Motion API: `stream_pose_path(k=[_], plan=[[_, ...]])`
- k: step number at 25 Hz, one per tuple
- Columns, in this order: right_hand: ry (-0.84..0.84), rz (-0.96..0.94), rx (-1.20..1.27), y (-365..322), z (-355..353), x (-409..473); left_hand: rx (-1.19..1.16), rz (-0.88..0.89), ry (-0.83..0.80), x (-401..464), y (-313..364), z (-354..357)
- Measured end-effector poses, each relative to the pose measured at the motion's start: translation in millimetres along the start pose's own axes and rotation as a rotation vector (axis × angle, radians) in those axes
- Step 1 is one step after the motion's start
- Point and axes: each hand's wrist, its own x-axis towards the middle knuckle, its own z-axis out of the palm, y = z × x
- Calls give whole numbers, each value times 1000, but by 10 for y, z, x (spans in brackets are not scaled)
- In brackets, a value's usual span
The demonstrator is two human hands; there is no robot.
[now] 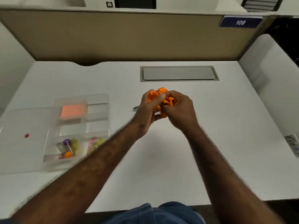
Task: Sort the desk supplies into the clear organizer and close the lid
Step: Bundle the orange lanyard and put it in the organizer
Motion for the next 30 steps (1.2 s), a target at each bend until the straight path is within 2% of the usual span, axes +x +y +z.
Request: stream_pose_path(k=[4,7,11,17,20,22,26,30], plan=[[-111,-8,-56,-251,616,-206,66,-20,160,-202,-99,-574],[-260,5,-115,-386,1017,-283,79,-42,266,-314,-129,-1025],[-446,27,-76,-499,1380,-373,107,-24,376,-407,-111,-1525],[-292,-84,-179,-661,1833,-432,98,-11,439,-516,-36,-2133],[-347,-32,-132,-759,2114,-433,67,-29,435,-582,-18,-2424],[-355,-65,-139,-826,2358,-441,31,-36,440,-612,6,-2617],[-358,-167,-227,-959,2854,-433,-20,-86,465,-670,132,-3008],[-501,-254,-410,-1060,3188,-270,58,-213,479,-732,266,-3308]])
